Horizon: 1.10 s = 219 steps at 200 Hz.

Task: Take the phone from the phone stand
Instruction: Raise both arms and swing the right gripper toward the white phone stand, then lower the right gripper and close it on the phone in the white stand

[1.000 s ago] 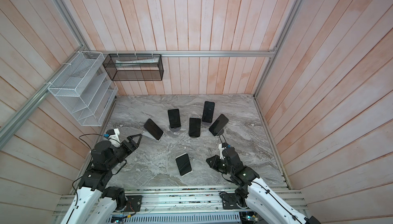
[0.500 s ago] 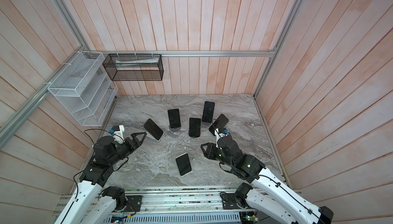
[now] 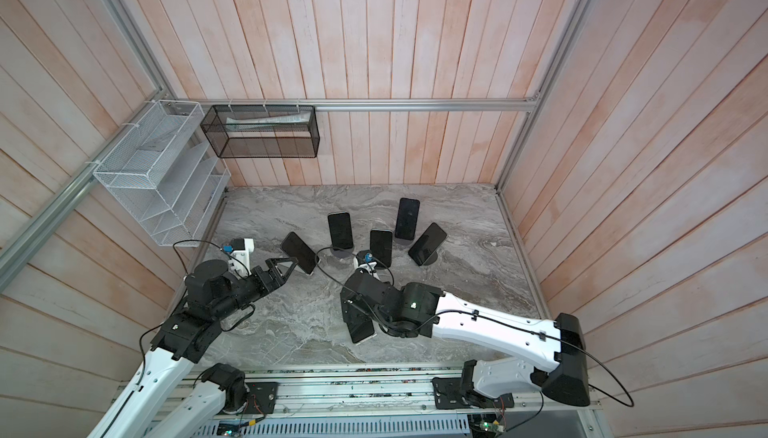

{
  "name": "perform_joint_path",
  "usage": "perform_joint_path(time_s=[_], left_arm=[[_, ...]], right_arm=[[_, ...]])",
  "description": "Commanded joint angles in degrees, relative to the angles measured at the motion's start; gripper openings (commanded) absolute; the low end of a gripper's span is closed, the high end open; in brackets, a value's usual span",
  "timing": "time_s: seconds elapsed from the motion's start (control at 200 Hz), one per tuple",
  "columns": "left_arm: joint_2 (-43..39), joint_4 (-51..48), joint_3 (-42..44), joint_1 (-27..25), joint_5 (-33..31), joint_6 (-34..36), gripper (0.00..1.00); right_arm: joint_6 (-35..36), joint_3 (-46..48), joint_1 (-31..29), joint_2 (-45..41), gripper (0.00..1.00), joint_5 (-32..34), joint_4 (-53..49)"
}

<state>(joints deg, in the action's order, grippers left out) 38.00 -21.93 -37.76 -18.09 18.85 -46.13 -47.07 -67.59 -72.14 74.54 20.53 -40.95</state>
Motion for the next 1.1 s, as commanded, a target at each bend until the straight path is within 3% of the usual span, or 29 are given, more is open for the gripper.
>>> perform_joint_path(time_s=[0.0,0.26,1.09], left_arm=[[-1.35,-1.16,0.93,-0.4,0.16,0.59,0.98],[-1.33,-1.74,1.18,-0.45,0.75,1.33,0.98],[-1.1,-0.67,2.33,-0.43,0.92,1.12,0.98]], right_arm=[[0.67,-2.13,-0.7,1.81,0.85,1.58,-3.53],[0.69,-2.07,-1.16,4.32,0.98,0.49,-3.2],[1.45,-0.88,-0.03,8.6,0.98,2.01,-1.13]])
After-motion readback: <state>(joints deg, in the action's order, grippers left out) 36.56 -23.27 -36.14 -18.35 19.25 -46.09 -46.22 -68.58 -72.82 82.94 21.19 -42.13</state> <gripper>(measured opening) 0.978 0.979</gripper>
